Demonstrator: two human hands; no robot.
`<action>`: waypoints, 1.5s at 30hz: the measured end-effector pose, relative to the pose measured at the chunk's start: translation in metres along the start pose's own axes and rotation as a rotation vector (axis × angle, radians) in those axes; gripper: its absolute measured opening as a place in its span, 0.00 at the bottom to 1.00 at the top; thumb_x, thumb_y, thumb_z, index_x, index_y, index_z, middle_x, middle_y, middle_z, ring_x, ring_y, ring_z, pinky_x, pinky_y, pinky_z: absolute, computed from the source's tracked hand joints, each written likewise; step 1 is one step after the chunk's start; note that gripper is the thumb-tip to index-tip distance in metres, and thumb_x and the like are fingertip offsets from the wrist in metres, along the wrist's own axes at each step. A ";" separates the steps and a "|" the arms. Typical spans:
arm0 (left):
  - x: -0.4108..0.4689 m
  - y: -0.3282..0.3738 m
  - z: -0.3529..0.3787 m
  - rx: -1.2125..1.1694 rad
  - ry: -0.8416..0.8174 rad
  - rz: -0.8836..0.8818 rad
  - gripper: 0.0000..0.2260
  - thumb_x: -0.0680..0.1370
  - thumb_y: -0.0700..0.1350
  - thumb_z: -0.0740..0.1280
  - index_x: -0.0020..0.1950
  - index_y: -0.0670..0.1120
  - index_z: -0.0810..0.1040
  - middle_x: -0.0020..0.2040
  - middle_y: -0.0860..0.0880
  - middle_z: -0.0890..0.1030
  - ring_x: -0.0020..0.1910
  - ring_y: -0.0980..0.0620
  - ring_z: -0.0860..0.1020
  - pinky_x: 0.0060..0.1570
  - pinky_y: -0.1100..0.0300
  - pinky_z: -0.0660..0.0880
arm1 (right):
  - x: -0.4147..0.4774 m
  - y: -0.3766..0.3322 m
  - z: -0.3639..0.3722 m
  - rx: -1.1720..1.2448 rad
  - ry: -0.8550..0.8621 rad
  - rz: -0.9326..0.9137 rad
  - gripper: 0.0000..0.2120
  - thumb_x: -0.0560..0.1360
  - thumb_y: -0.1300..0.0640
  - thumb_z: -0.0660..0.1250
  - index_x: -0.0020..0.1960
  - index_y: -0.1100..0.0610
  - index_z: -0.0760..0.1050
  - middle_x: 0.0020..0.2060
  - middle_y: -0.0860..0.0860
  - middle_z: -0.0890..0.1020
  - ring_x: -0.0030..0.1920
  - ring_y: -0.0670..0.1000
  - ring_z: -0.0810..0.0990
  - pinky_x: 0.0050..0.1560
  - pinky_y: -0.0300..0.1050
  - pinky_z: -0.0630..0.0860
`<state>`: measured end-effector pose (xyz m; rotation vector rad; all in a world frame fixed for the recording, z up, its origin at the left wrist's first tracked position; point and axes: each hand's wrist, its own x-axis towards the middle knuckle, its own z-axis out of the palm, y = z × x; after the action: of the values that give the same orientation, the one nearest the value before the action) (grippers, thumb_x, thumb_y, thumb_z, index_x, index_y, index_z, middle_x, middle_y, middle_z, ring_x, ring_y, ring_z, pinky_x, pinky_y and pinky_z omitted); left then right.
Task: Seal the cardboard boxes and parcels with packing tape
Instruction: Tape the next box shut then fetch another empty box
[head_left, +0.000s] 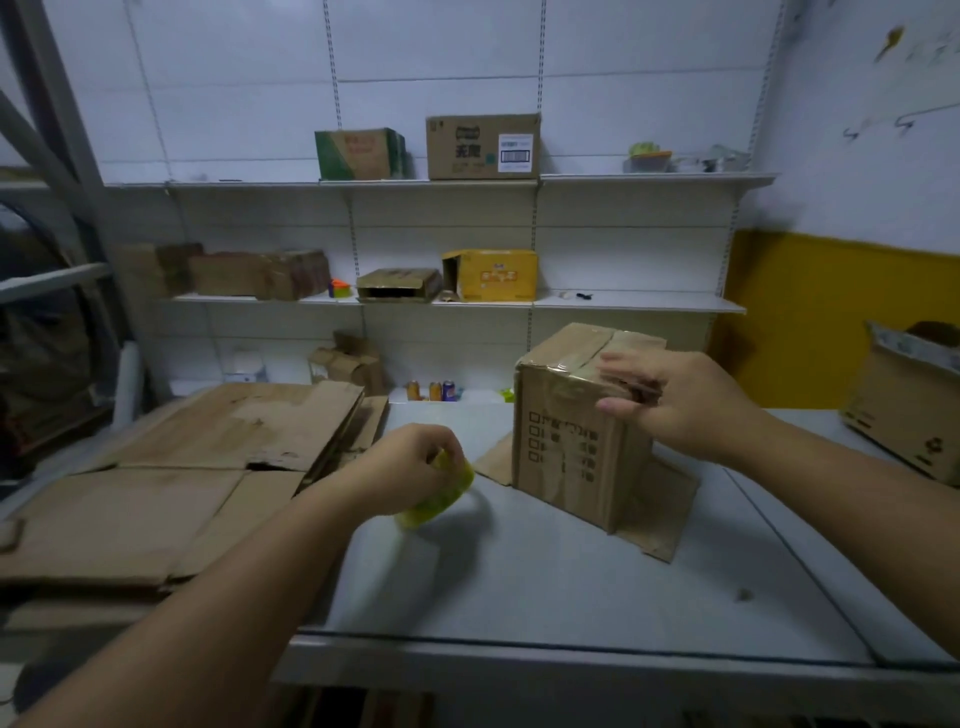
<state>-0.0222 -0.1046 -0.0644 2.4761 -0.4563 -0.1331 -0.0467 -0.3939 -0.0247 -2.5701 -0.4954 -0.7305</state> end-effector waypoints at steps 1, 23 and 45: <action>0.001 0.001 0.000 0.001 -0.013 0.000 0.09 0.78 0.41 0.63 0.47 0.56 0.76 0.51 0.51 0.76 0.49 0.51 0.77 0.49 0.57 0.79 | -0.003 -0.009 -0.001 0.013 0.112 -0.057 0.20 0.72 0.48 0.71 0.62 0.54 0.78 0.58 0.49 0.80 0.55 0.50 0.80 0.52 0.53 0.79; -0.001 -0.026 0.018 0.162 0.025 0.108 0.28 0.72 0.46 0.72 0.68 0.55 0.63 0.60 0.51 0.75 0.54 0.53 0.75 0.52 0.62 0.74 | 0.004 -0.068 0.136 0.639 -0.076 0.485 0.04 0.70 0.63 0.74 0.40 0.58 0.80 0.37 0.52 0.82 0.41 0.50 0.81 0.48 0.46 0.79; -0.021 -0.022 0.034 0.534 -0.017 0.274 0.12 0.78 0.50 0.63 0.61 0.51 0.74 0.60 0.50 0.69 0.58 0.49 0.72 0.59 0.52 0.72 | -0.056 -0.077 0.105 0.613 -0.399 0.520 0.01 0.75 0.54 0.70 0.46 0.51 0.79 0.36 0.51 0.83 0.32 0.43 0.82 0.36 0.38 0.78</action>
<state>-0.0421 -0.0992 -0.1047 2.8915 -0.9329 0.0936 -0.0822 -0.2901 -0.1141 -2.0993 -0.1132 0.1143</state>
